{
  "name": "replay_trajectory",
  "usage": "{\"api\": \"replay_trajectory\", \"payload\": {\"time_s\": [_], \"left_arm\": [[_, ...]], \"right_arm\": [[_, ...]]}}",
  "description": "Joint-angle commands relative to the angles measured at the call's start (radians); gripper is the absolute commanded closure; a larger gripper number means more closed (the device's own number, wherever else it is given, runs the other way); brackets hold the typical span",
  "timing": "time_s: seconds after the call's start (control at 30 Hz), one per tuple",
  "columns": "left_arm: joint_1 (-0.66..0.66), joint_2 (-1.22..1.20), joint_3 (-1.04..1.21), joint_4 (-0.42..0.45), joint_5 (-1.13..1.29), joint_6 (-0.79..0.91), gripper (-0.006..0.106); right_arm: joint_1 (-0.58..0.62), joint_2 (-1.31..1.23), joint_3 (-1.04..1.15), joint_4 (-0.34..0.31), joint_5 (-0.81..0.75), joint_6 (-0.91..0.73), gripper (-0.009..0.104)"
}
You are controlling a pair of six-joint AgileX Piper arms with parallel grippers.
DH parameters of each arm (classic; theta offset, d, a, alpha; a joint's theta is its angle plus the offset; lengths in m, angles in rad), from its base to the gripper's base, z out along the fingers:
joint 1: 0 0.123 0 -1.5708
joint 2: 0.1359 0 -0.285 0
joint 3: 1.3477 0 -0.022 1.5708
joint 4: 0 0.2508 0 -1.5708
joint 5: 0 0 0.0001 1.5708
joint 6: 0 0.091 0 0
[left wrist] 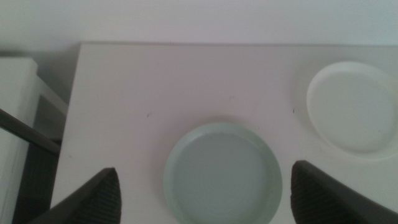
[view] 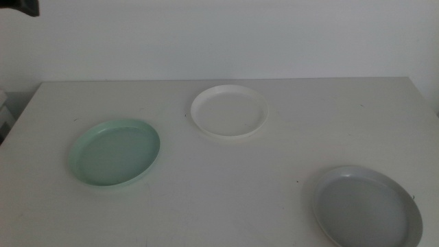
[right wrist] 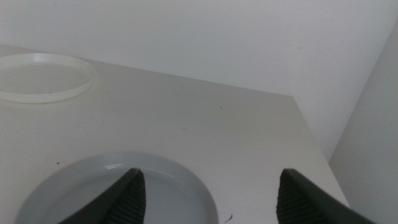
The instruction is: Stack the three bowls on top of each other.
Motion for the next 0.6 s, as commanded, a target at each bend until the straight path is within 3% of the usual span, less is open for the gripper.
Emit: {"api": "replay_trajectory", "payload": {"time_s": [0.0,0.57], "left_arm": [[0.000,0.029,-0.087,0.000,0.010,-0.018,-0.005],[0.000,0.246,-0.102,0.007,-0.005,-0.017,-0.005]], "right_arm": [[-0.007,-0.026,-0.006,-0.008,-0.074,-0.007,0.041],[-0.007,-0.026,-0.006,-0.008,-0.074,-0.007,0.041]]}}
